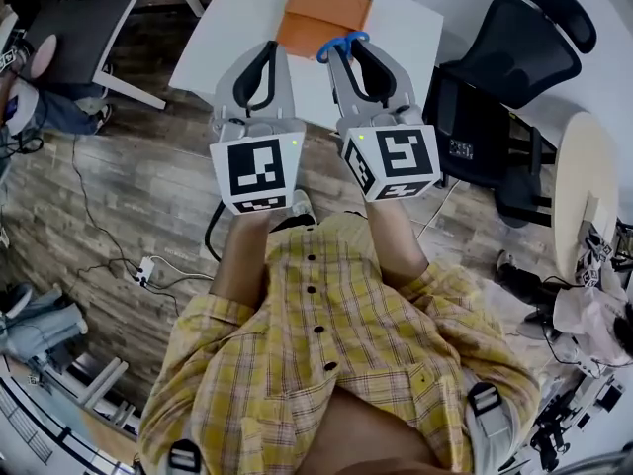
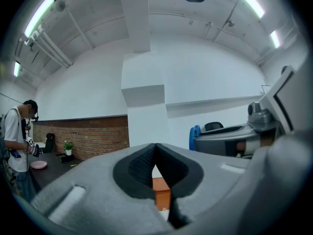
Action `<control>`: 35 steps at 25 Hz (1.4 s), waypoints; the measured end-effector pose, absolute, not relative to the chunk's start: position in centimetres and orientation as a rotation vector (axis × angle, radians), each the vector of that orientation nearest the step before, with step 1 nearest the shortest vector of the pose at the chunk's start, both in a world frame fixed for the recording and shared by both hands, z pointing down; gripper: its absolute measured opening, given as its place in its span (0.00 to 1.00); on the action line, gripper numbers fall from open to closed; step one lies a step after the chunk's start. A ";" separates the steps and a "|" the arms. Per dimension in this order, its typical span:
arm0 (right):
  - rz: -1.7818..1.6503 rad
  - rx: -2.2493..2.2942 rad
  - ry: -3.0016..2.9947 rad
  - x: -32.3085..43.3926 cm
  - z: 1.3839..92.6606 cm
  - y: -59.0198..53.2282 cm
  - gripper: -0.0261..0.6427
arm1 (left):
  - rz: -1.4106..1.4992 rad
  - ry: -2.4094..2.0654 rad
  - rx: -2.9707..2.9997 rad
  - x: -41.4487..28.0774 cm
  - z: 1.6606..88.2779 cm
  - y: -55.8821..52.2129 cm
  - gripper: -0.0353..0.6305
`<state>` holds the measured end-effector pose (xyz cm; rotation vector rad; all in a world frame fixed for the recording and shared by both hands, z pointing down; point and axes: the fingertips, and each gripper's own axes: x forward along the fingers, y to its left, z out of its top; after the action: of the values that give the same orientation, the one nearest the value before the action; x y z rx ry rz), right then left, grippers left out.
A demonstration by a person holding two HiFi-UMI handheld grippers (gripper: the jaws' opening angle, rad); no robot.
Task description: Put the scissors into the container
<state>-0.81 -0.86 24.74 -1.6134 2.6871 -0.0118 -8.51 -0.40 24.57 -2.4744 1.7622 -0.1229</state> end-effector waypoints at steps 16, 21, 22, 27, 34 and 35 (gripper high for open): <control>-0.014 -1.603 2.697 -1.3 25.1 -9.2 0.17 | -0.138 1.762 -2.460 -8.8 25.0 -8.3 0.05; 0.002 -1.578 2.707 -0.7 24.6 -11.9 0.17 | -0.133 1.764 -2.443 -7.8 24.5 -10.8 0.05; 0.001 -1.577 2.711 -0.5 24.7 -12.4 0.17 | -0.138 1.764 -2.443 -7.6 24.6 -11.3 0.05; -0.017 -1.561 2.741 -0.5 25.6 -14.6 0.17 | -0.144 1.781 -2.447 -7.4 25.2 -13.7 0.05; -0.056 -1.543 2.759 0.7 26.3 -16.7 0.17 | -0.183 1.786 -2.447 -6.1 25.9 -15.9 0.05; -0.062 -1.540 2.763 0.8 26.5 -16.9 0.17 | -0.190 1.786 -2.449 -5.9 26.1 -16.0 0.05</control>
<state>0.83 -16.87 26.50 -1.5397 2.7627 -0.0618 -5.87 -16.04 26.06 -2.4489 1.7860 -0.1896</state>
